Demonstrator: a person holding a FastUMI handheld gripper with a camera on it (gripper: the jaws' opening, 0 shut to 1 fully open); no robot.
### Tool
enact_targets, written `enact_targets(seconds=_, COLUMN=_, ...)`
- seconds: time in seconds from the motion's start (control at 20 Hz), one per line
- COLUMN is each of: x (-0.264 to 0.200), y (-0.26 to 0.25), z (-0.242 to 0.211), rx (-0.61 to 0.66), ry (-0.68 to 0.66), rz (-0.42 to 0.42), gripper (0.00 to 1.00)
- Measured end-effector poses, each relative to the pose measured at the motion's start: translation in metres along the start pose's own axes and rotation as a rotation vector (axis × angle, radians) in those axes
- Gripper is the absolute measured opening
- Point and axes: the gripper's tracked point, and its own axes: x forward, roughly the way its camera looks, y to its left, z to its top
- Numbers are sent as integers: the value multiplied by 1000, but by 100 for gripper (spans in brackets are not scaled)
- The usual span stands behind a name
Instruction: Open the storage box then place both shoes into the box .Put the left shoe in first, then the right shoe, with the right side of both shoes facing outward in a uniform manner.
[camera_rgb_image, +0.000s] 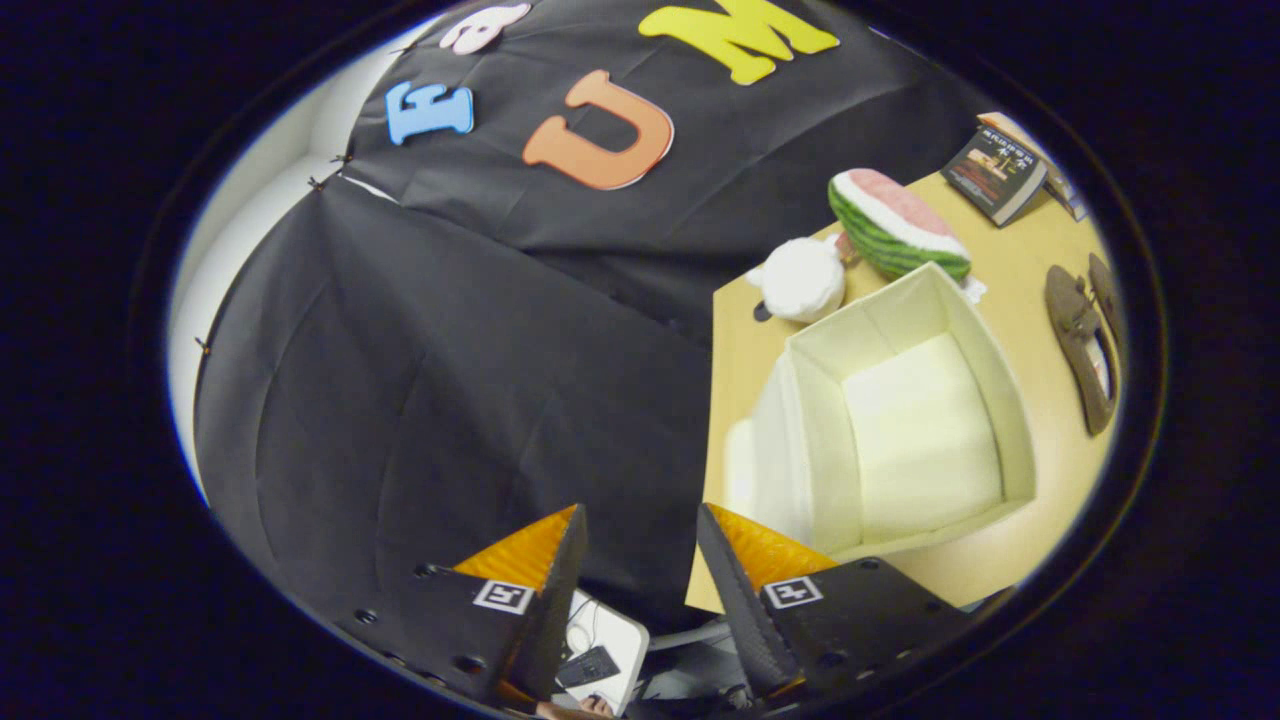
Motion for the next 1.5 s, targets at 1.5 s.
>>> enact_targets(seconds=1.5, x=-139, y=-451, z=81, rx=-148, ry=174, rz=-793, gripper=85)
